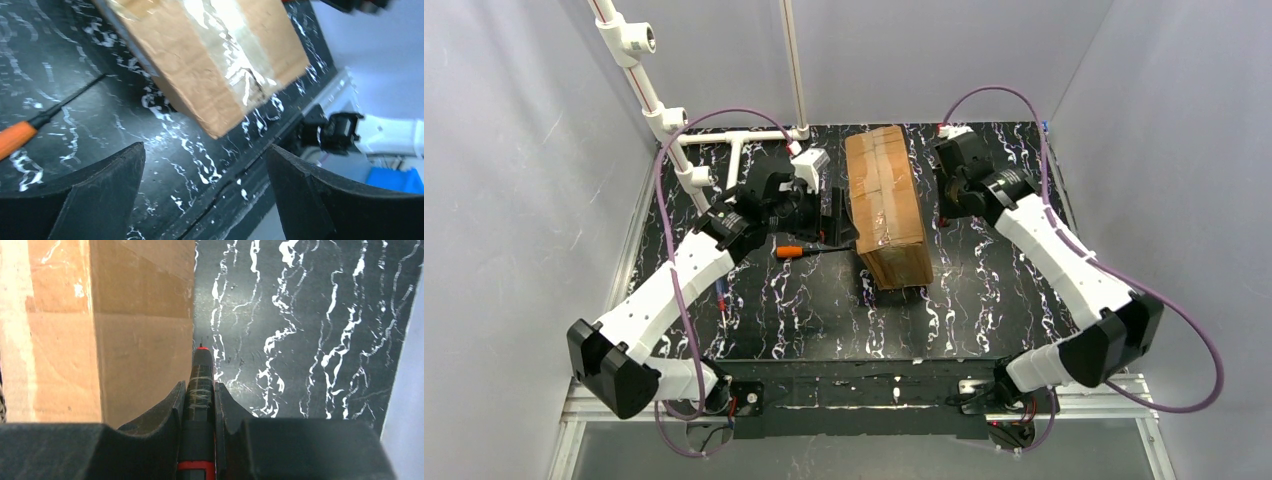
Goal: Unpack the express box
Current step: Adjust the express box at the center of the board.
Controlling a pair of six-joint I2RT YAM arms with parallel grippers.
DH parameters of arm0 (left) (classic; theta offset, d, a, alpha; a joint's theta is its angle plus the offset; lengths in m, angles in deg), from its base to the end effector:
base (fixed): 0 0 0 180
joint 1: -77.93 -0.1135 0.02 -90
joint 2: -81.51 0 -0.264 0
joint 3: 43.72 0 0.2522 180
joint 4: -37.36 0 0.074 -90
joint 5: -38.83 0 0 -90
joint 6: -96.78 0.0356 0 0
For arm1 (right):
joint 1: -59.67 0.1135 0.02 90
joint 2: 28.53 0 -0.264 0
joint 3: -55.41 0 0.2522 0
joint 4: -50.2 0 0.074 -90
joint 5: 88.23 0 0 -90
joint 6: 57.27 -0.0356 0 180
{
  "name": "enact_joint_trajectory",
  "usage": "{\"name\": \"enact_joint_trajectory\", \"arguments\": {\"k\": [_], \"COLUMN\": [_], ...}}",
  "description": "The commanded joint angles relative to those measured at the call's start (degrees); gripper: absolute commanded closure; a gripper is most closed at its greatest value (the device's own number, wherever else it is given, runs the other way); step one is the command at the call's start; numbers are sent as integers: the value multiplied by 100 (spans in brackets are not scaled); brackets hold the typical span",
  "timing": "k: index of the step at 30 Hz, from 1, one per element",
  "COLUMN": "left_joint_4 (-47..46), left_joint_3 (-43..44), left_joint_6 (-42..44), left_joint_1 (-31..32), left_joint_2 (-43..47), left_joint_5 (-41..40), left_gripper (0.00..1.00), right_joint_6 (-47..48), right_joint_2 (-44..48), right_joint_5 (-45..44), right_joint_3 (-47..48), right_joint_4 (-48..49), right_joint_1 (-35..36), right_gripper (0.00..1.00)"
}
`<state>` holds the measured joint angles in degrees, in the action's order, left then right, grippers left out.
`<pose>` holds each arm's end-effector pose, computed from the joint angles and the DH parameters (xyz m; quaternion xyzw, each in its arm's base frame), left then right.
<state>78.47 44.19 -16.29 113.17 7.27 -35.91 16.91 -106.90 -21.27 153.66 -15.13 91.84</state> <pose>0.2310 -0.1747 0.3773 0.1583 0.8350 -0.3498 0.3941 0.2435 0.1367 0.3818 -0.0540 0.9083 -0.0178 0.4145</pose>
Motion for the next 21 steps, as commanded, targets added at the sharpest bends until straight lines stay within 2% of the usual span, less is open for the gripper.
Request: {"name": "enact_joint_trajectory", "arguments": {"k": [1,4,7,13,16,21], "left_joint_4": [-397,-1178,-2017,-2247,-3199,-3228], "left_joint_3": [-534,-1145,-1513,-1163,-1411,-1208], "left_joint_6": [138,47,-454,-919,-1270,-1147], "left_joint_1": [-43,-44,-44,-44,-31,114], "left_joint_2": [316,490,438,-462,-649,-750], "left_joint_5": [1277,1801,1940,2365,2746,2809], "left_gripper": [12,9,7,14,16,17], "right_joint_6": [115,140,118,63,212,395], "right_joint_2": [-158,-306,-437,-645,-709,-767], "right_joint_5": [267,462,743,1051,1141,1498], "right_joint_3": [26,14,-49,-135,-127,-133], "right_joint_4": [621,808,984,1156,1293,1534], "right_joint_1": [-47,-123,-254,-549,-556,-553], "right_gripper": [99,99,99,99,99,99]}}
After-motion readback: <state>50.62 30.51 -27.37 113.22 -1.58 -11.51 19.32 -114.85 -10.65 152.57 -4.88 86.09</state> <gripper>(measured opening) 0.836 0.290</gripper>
